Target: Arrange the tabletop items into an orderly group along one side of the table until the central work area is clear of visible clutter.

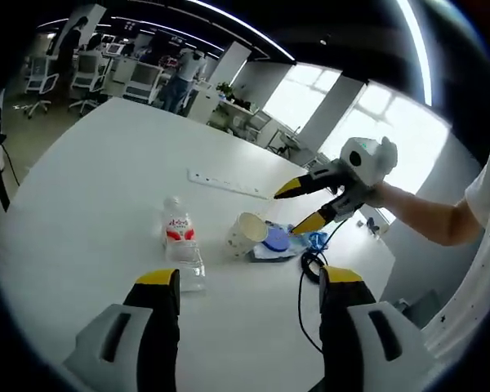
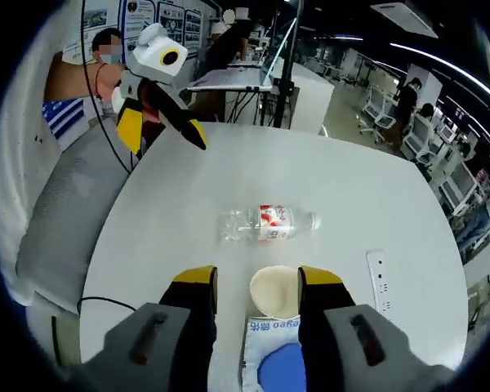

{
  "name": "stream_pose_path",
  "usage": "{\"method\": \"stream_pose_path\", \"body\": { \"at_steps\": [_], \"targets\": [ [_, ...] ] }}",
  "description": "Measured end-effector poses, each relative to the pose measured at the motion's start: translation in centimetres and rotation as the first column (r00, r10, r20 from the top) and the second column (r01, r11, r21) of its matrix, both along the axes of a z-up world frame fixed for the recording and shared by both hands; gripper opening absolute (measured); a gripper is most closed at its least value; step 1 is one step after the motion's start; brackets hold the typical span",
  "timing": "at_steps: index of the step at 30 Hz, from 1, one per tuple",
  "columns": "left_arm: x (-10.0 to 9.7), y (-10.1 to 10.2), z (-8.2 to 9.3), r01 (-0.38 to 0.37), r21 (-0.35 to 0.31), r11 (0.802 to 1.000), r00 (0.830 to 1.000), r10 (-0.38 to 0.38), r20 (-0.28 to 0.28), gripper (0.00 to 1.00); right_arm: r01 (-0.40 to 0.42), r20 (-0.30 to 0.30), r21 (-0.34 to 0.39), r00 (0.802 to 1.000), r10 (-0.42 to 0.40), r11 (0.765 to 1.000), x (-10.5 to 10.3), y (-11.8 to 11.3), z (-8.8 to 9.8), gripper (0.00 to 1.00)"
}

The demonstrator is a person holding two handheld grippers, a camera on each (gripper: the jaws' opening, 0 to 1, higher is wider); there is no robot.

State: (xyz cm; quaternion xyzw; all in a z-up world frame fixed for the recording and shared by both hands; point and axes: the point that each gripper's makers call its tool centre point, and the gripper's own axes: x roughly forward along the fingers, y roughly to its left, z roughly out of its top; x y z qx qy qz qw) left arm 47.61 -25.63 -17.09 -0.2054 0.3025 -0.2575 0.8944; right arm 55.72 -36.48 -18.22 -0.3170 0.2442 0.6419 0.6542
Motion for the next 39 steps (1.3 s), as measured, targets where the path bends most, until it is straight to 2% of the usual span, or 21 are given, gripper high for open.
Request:
{"method": "stream_pose_path", "body": {
  "at_steps": [9,12,20,27,29,32,36,38,39],
  "targets": [
    [-0.2,0.0,1.3,0.012,0.006,1.000,1.000,-0.013,0.022,0.70,0.082,-0.055,0.101,0.995,-0.077,0.991,-0.5,0.8,2.8,0.42],
    [-0.2,0.1,1.6,0.012,0.006,1.000,1.000,-0.013,0.027,0.70,0.118,-0.095,0.134,0.990,-0.105,0.984,-0.7,1.1,3.6,0.42],
    [-0.3,0.1,2.5,0.026,0.014,1.000,0.999,-0.027,0.047,0.70,0.182,-0.174,0.194,0.973,-0.149,0.964,-1.3,2.0,5.3,0.44],
    [-0.6,0.2,3.0,0.036,0.022,0.999,0.997,-0.037,0.061,0.70,0.227,-0.215,0.222,0.960,-0.179,0.948,-1.3,3.2,6.3,0.46],
    [-0.8,0.3,3.2,0.037,0.023,0.999,0.997,-0.039,0.065,0.70,0.245,-0.250,0.225,0.950,-0.187,0.943,-1.4,3.5,6.4,0.46],
    [-0.9,0.6,3.3,0.036,0.028,0.999,0.997,-0.038,0.069,0.70,0.265,-0.262,0.228,0.943,-0.204,0.937,-1.2,4.0,6.5,0.45],
    [-1.0,1.0,3.5,0.033,0.028,0.999,0.997,-0.035,0.075,0.70,0.300,-0.321,0.222,0.921,-0.221,0.928,-1.3,5.0,6.7,0.47],
    [-1.0,1.0,3.5,0.038,0.029,0.999,0.996,-0.040,0.079,0.70,0.311,-0.329,0.227,0.916,-0.228,0.923,-1.0,5.7,6.8,0.47],
    [-1.1,1.1,3.6,0.040,0.030,0.999,0.996,-0.042,0.080,0.70,0.327,-0.351,0.215,0.905,-0.240,0.920,-1.0,6.0,6.7,0.47]
  ]
}}
